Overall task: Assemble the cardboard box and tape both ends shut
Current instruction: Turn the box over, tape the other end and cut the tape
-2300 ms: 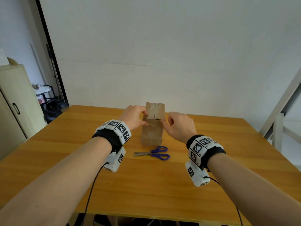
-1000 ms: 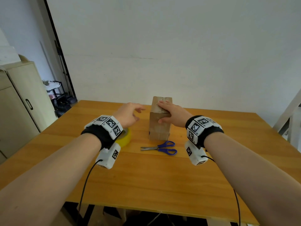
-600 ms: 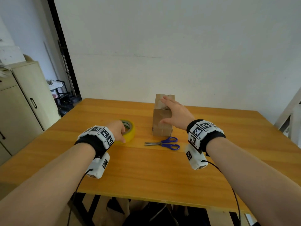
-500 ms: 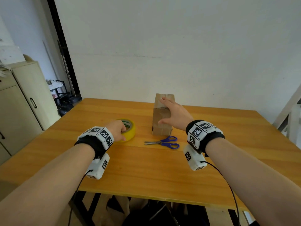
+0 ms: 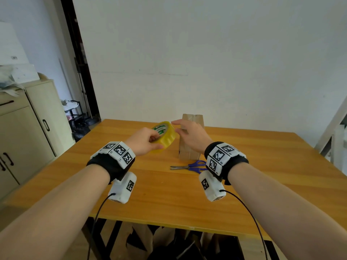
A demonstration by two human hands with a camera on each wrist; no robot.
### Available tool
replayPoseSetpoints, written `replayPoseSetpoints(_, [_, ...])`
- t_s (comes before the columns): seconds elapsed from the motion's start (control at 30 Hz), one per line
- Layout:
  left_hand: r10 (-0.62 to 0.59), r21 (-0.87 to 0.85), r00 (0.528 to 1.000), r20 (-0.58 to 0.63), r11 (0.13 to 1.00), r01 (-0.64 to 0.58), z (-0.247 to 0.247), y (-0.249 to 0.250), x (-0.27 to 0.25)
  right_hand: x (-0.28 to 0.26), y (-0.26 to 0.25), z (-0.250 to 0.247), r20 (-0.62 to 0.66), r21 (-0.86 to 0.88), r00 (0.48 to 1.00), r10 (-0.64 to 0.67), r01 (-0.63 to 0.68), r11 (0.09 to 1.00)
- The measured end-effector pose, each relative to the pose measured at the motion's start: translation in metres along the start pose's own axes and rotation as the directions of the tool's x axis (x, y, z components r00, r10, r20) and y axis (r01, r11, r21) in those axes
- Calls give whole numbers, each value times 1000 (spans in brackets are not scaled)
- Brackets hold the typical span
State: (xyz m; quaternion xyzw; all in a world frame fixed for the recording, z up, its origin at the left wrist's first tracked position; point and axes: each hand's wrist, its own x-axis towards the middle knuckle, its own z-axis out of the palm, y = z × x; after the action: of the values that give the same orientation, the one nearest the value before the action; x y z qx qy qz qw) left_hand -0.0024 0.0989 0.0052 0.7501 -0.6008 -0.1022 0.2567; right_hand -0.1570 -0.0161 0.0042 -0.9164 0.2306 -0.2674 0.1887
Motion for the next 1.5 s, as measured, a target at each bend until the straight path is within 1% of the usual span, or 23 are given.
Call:
replayPoseSetpoints(0.07, [21, -41, 1000, 4, 999, -21, -2, 3, -1, -1, -3, -1, -21, 34, 999, -24, 25, 999])
replayPoseSetpoints(0.17, [55, -102, 998, 39, 994, -51, -6, 8, -4, -2, -4, -5, -35, 32, 999, -18, 19, 999])
replayPoseSetpoints(0.37, [40, -189, 996, 76, 982, -25, -14, 11, -7, -2, 1, -11, -66, 52, 998, -3, 7, 999])
replayPoseSetpoints(0.57, [-38, -305, 994, 101, 950, 67, -19, 13, -7, 0, -1, -17, -34, 104, 999, -5, 8, 995])
replayPoseSetpoints(0.7, [-105, -385, 986, 132, 911, 149, -21, 13, -7, 0, -3, -20, 4, 112, 1000, -3, 3, 994])
replayPoseSetpoints(0.77, [-140, -414, 980, 144, 890, 188, -21, 13, -7, 1, -6, -19, 10, 86, 1000, 0, -1, 996])
replayPoseSetpoints(0.83, [-154, -392, 978, 141, 899, 197, -20, 14, -6, 2, -7, -19, 25, 30, 1000, 15, -15, 999])
replayPoseSetpoints(0.97, [-148, -241, 986, 82, 957, 164, -20, 15, -2, 3, -10, -21, 111, -86, 993, 43, -34, 996])
replayPoseSetpoints(1.1, [-125, -120, 990, 61, 984, 132, -21, 19, 1, 4, -12, -22, 131, -96, 991, 37, -25, 995])
replayPoseSetpoints(1.17, [-136, -122, 989, 60, 982, 143, -22, 19, 4, 4, -13, -23, 123, -58, 992, 33, -26, 998])
replayPoseSetpoints(1.23, [-152, -169, 986, 63, 972, 161, -21, 19, 5, 4, -13, -24, 106, 62, 993, 53, -59, 996])
replayPoseSetpoints(1.3, [-161, -201, 985, 59, 965, 170, -20, 18, 7, 3, -11, -25, 100, 154, 992, 83, -98, 983])
replayPoseSetpoints(1.5, [-157, -249, 985, 68, 954, 169, -16, 17, 7, -1, -6, -27, 111, 329, 979, 169, -197, 923])
